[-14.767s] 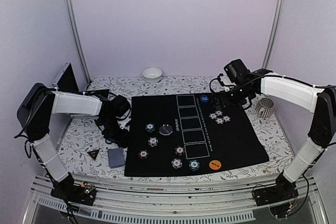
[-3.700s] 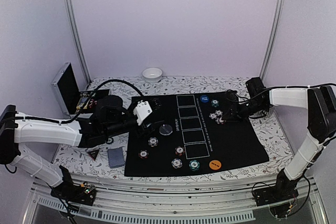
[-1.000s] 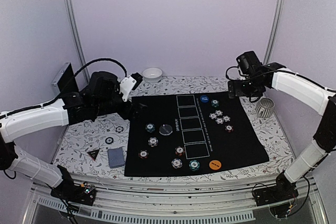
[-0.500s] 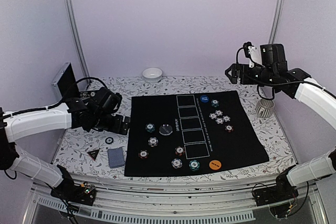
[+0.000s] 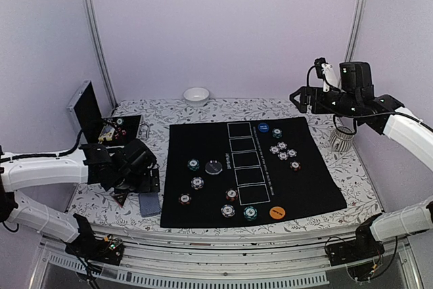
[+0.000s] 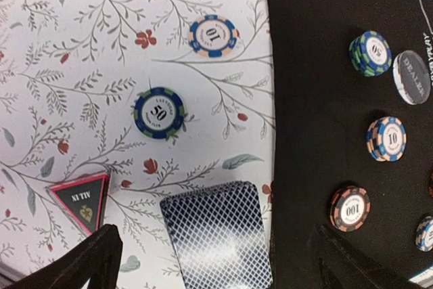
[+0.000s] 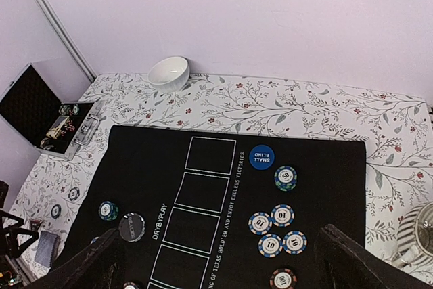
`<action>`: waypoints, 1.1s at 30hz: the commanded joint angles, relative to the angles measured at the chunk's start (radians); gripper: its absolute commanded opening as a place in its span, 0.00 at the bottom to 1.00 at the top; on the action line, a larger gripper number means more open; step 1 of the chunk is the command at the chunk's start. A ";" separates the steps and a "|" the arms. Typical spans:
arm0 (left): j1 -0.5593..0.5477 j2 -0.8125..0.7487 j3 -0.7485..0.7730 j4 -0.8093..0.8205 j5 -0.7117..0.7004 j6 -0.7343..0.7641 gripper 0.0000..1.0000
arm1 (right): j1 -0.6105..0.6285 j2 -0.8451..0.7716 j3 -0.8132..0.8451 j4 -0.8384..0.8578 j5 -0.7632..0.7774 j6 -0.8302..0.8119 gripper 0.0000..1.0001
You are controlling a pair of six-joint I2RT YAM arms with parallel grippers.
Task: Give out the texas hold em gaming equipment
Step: Pick up the face-down deck piles from the corner of the board.
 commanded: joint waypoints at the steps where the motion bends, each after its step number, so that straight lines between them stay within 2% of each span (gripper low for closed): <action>1: -0.048 0.061 -0.014 -0.031 0.024 -0.085 0.98 | 0.002 0.011 -0.021 0.027 -0.021 0.010 0.99; 6: -0.050 0.139 -0.015 0.003 0.019 -0.062 0.98 | 0.002 0.021 -0.031 0.027 -0.034 0.016 0.99; 19: -0.047 0.255 -0.072 0.171 0.138 0.000 0.98 | 0.001 0.022 -0.053 0.025 -0.008 0.015 0.99; 26: -0.017 0.292 -0.098 0.161 0.169 -0.010 0.98 | 0.001 0.029 -0.051 0.027 -0.011 0.012 0.99; 29: 0.011 0.275 -0.120 0.161 0.192 -0.020 0.90 | 0.002 0.030 -0.051 0.029 -0.010 0.011 0.99; 33: 0.014 0.255 -0.130 0.130 0.199 -0.024 0.89 | 0.002 0.026 -0.051 0.028 -0.009 0.009 0.99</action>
